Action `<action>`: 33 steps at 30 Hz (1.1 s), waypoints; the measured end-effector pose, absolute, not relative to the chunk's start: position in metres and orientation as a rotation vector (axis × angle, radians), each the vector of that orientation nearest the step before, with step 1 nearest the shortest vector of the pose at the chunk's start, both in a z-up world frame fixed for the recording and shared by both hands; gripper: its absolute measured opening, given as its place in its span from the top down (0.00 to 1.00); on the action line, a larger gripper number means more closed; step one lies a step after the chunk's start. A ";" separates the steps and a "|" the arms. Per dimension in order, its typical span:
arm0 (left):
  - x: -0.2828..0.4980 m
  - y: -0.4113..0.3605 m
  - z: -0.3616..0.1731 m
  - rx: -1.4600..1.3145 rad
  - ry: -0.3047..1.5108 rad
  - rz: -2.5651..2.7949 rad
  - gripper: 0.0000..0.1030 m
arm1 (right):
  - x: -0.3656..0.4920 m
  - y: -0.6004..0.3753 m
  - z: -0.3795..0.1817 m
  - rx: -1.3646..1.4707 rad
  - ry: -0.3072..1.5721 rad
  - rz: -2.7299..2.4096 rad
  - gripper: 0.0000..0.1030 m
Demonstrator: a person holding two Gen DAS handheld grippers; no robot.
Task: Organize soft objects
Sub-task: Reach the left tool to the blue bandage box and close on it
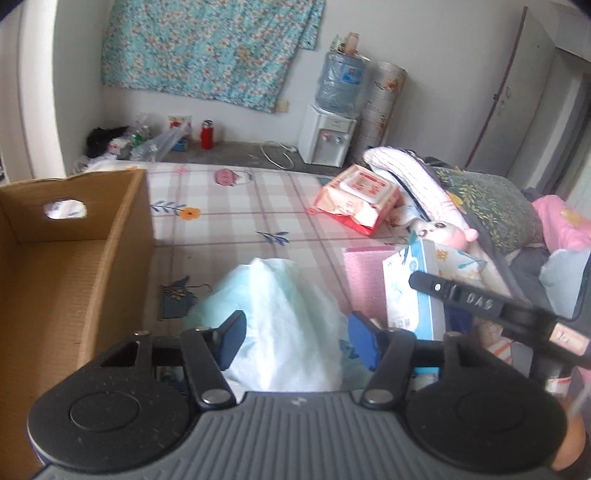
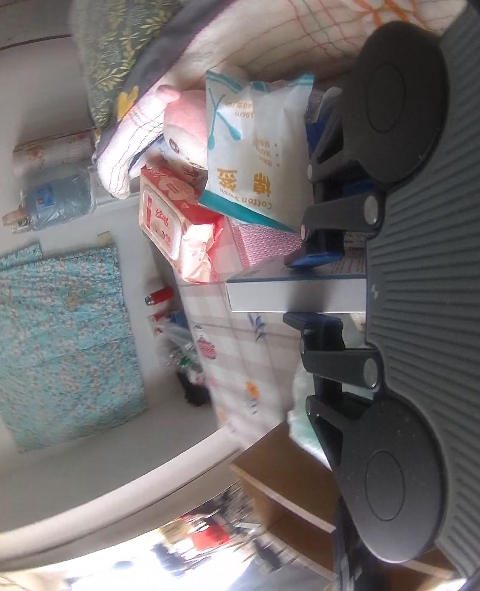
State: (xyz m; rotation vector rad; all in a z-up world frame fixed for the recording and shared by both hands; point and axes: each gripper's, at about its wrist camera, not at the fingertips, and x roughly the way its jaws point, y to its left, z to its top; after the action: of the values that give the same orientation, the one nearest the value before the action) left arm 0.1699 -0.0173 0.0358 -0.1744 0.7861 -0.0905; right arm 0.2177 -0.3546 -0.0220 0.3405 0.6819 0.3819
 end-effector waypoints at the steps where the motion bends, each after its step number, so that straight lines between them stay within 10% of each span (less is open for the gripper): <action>1: 0.173 -0.021 0.035 -0.182 0.795 -0.109 0.46 | 0.216 -0.363 -0.020 0.382 0.684 0.395 0.77; 9: 0.211 -0.063 0.023 -0.188 0.923 -0.300 0.63 | 0.215 -0.424 -0.032 0.506 0.773 0.315 0.75; 26: 0.246 -0.094 -0.022 -0.142 1.086 -0.366 0.64 | 0.234 -0.400 -0.027 0.418 0.820 0.408 0.58; 33: 0.238 -0.087 -0.021 -0.141 1.083 -0.370 0.63 | 0.236 -0.373 -0.028 0.284 0.851 0.423 0.74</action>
State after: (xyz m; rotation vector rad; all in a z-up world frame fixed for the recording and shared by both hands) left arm 0.2381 -0.0872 -0.0215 -0.1413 1.0831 -0.3700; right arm 0.2364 -0.3726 -0.0278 0.2842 0.8510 0.4227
